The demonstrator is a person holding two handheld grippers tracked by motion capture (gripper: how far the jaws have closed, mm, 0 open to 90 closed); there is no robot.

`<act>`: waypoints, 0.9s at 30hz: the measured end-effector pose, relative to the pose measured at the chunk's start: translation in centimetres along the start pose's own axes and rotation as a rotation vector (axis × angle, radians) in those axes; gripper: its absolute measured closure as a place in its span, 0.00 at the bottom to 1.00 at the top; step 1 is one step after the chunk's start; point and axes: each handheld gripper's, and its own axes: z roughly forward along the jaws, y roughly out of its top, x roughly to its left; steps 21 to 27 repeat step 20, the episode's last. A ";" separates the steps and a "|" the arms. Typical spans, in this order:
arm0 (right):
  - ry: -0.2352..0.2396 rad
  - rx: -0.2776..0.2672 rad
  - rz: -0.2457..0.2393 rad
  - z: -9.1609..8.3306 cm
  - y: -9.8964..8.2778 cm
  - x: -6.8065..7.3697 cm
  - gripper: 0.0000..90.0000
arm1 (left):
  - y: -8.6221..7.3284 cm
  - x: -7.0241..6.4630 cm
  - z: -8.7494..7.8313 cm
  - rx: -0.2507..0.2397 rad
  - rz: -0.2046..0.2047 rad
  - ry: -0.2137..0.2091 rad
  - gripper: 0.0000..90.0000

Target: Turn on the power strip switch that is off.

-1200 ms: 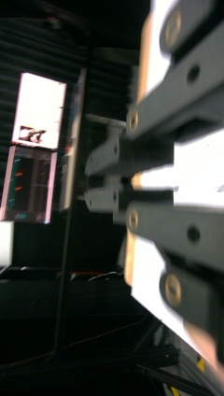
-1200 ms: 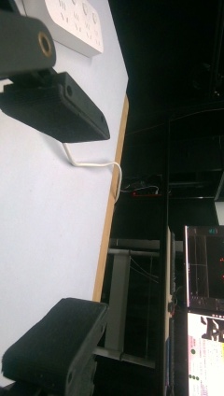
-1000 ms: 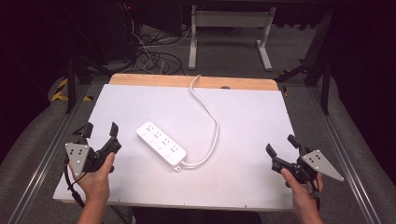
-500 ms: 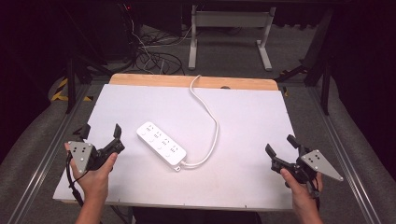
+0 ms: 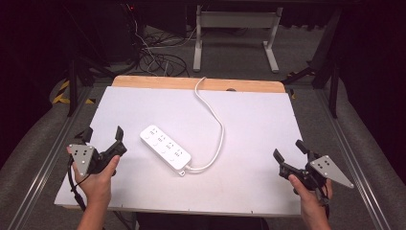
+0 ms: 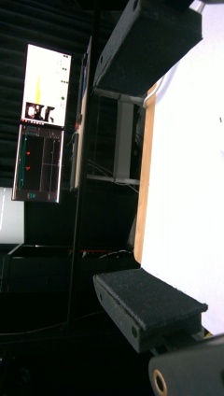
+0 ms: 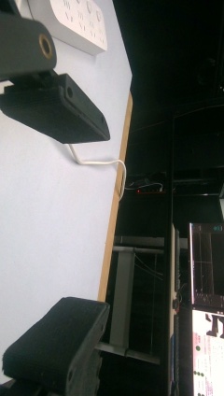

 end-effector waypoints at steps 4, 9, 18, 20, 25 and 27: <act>-0.004 0.011 0.004 0.0 -0.1 -0.1 0.17 | -0.1 -0.1 0.1 0.006 0.002 -0.004 0.09; 0.004 0.018 -0.004 0.1 -0.2 -0.1 0.17 | -0.2 0.0 0.2 0.013 0.007 0.003 0.09; 0.007 0.021 -0.002 0.1 -0.2 -0.1 0.17 | -0.3 0.1 0.2 0.015 0.004 0.000 0.10; 0.007 0.021 -0.003 0.2 -0.2 -0.1 0.17 | -0.3 0.1 0.2 0.014 -0.005 0.006 0.09; 0.007 0.021 -0.003 0.2 -0.2 -0.1 0.17 | -0.3 0.1 0.2 0.014 -0.005 0.006 0.09; 0.007 0.021 -0.003 0.2 -0.2 -0.1 0.17 | -0.3 0.1 0.2 0.014 -0.005 0.006 0.09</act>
